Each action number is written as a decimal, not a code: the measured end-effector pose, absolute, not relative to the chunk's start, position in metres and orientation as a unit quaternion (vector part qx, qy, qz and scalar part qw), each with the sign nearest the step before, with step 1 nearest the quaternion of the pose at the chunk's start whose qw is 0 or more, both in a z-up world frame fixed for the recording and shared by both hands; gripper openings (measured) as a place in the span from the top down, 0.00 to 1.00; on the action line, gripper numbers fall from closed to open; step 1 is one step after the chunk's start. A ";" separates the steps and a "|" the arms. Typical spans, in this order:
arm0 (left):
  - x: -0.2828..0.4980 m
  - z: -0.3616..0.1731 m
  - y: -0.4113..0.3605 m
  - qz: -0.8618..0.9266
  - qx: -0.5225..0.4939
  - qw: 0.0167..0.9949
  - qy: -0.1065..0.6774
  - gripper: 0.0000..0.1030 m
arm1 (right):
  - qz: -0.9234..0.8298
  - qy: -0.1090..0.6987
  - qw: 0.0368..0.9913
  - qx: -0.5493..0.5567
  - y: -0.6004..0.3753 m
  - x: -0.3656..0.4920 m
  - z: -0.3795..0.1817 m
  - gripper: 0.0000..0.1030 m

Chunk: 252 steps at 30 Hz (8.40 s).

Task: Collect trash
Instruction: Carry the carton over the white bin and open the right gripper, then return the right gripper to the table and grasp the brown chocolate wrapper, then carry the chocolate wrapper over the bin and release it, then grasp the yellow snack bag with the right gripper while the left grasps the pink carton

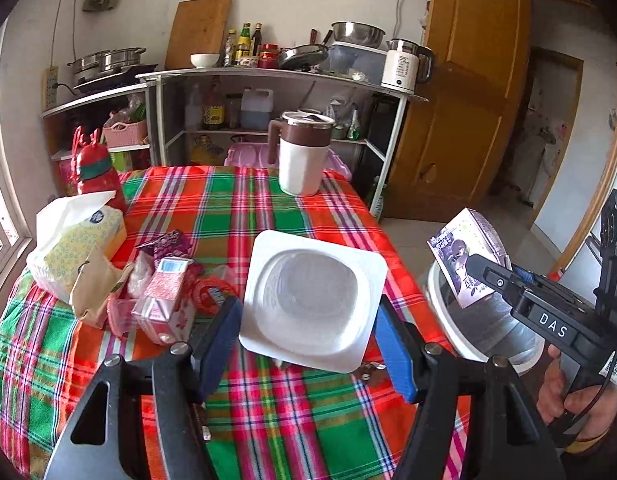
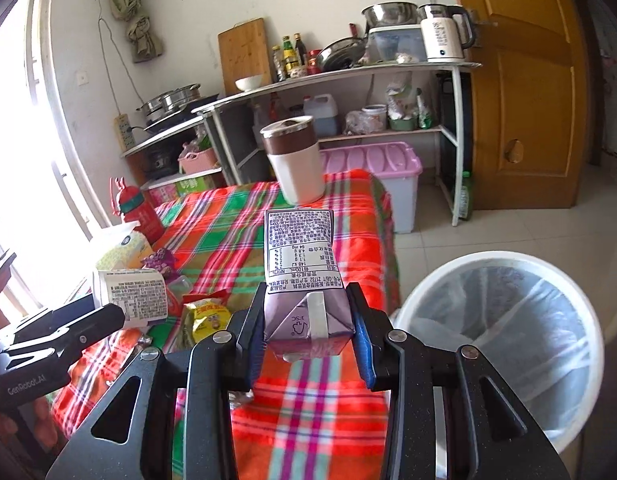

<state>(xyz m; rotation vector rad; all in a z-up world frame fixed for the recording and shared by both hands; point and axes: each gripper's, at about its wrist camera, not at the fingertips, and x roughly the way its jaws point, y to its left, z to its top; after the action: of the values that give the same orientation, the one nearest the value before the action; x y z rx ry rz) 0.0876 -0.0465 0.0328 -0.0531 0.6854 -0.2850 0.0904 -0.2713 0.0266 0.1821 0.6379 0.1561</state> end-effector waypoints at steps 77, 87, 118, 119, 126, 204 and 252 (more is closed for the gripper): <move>0.070 -0.011 0.015 -0.060 -0.046 0.919 0.388 0.24 | 0.110 0.377 0.918 0.045 -0.229 0.077 -0.015 0.49; 0.079 -0.038 0.053 -0.055 -0.077 0.901 0.424 0.24 | 0.142 0.405 0.903 0.013 -0.189 0.097 -0.034 0.49; 0.107 -0.059 0.034 -0.049 -0.032 0.894 0.444 0.69 | 0.144 0.434 0.889 -0.034 -0.161 0.122 -0.055 0.77; 0.107 -0.059 0.035 -0.048 -0.032 0.894 0.444 0.71 | 0.144 0.434 0.889 -0.032 -0.161 0.122 -0.055 0.77; 0.105 -0.059 0.039 -0.046 -0.035 0.896 0.441 0.80 | 0.139 0.431 0.891 -0.030 -0.162 0.119 -0.055 0.78; 0.099 -0.016 -0.251 -0.310 0.060 0.857 0.407 0.80 | -0.066 0.407 0.904 0.115 -0.417 0.059 -0.040 0.78; 0.073 0.012 -0.068 -0.160 -0.021 0.918 0.363 0.43 | 0.022 0.368 0.925 0.087 -0.292 0.058 0.002 0.54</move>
<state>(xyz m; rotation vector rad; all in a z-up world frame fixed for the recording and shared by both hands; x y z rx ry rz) 0.0732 -0.0675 0.0121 -0.0429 0.7472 -0.3289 0.0578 -0.2925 0.0016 0.1792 0.7555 0.0459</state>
